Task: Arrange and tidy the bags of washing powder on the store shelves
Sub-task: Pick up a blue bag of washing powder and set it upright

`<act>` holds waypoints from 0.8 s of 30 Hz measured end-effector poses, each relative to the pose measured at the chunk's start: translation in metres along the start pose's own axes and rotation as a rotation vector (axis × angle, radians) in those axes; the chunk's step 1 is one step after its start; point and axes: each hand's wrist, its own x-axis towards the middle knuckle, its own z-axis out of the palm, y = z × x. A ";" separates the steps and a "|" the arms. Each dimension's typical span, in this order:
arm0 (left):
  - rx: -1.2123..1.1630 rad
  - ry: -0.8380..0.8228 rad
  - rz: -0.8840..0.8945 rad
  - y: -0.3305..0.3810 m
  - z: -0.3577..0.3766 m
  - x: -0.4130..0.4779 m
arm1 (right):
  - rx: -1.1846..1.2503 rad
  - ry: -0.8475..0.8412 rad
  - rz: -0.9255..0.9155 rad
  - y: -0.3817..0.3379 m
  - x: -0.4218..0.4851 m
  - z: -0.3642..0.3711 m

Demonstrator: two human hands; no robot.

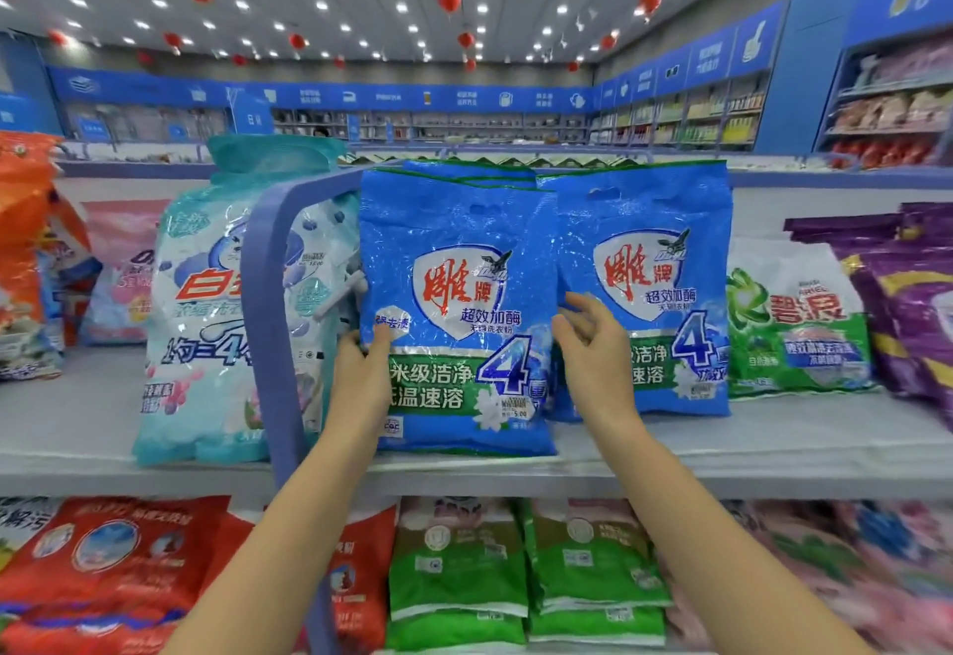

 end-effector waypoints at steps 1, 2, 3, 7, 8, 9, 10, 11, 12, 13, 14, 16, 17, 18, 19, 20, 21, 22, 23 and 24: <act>0.057 -0.014 0.041 -0.002 -0.002 -0.004 | 0.010 0.024 -0.026 -0.005 -0.004 -0.010; 0.105 -0.019 0.091 -0.004 -0.004 -0.009 | 0.020 0.047 -0.060 -0.009 -0.008 -0.022; 0.139 -0.018 0.148 -0.007 -0.007 -0.014 | 0.028 0.066 -0.097 -0.013 -0.013 -0.035; 0.237 0.096 0.412 -0.017 -0.006 -0.049 | 0.047 0.129 -0.197 -0.021 -0.041 -0.099; 0.255 0.160 0.488 -0.020 -0.004 -0.059 | 0.041 0.145 -0.204 -0.021 -0.049 -0.117; 0.247 0.208 0.562 -0.023 0.000 -0.071 | 0.027 0.160 -0.201 -0.019 -0.058 -0.134; 0.215 0.214 0.610 -0.025 0.006 -0.083 | 0.003 0.176 -0.192 -0.017 -0.068 -0.153; 0.171 0.171 0.627 -0.027 0.014 -0.096 | -0.020 0.191 -0.178 -0.015 -0.078 -0.172; 0.121 0.087 0.616 -0.028 0.025 -0.109 | -0.044 0.210 -0.164 -0.013 -0.088 -0.192; 0.070 -0.019 0.578 -0.030 0.037 -0.121 | -0.068 0.232 -0.151 -0.011 -0.099 -0.214; 0.024 -0.129 0.525 -0.034 0.052 -0.134 | -0.090 0.257 -0.138 -0.009 -0.111 -0.236; -0.008 -0.309 0.436 -0.046 0.085 -0.157 | -0.130 0.298 -0.091 -0.004 -0.137 -0.281; 0.011 -0.386 0.414 -0.053 0.103 -0.168 | -0.163 0.319 -0.055 -0.001 -0.150 -0.304; 0.035 -0.457 0.391 -0.060 0.121 -0.180 | -0.198 0.345 -0.020 0.002 -0.165 -0.328; 0.059 -0.523 0.362 -0.067 0.142 -0.192 | -0.220 0.377 0.010 0.005 -0.179 -0.353; 0.078 -0.585 0.335 -0.073 0.162 -0.205 | -0.228 0.416 0.036 0.008 -0.193 -0.380; 0.087 -0.639 0.310 -0.080 0.183 -0.219 | -0.231 0.462 0.058 0.011 -0.207 -0.407; 0.087 -0.680 0.286 -0.086 0.205 -0.234 | -0.236 0.514 0.074 0.012 -0.220 -0.433; 0.084 -0.711 0.265 -0.092 0.226 -0.249 | -0.241 0.576 0.088 0.013 -0.233 -0.461; 0.082 -0.736 0.247 -0.096 0.248 -0.265 | -0.242 0.644 0.099 0.014 -0.245 -0.488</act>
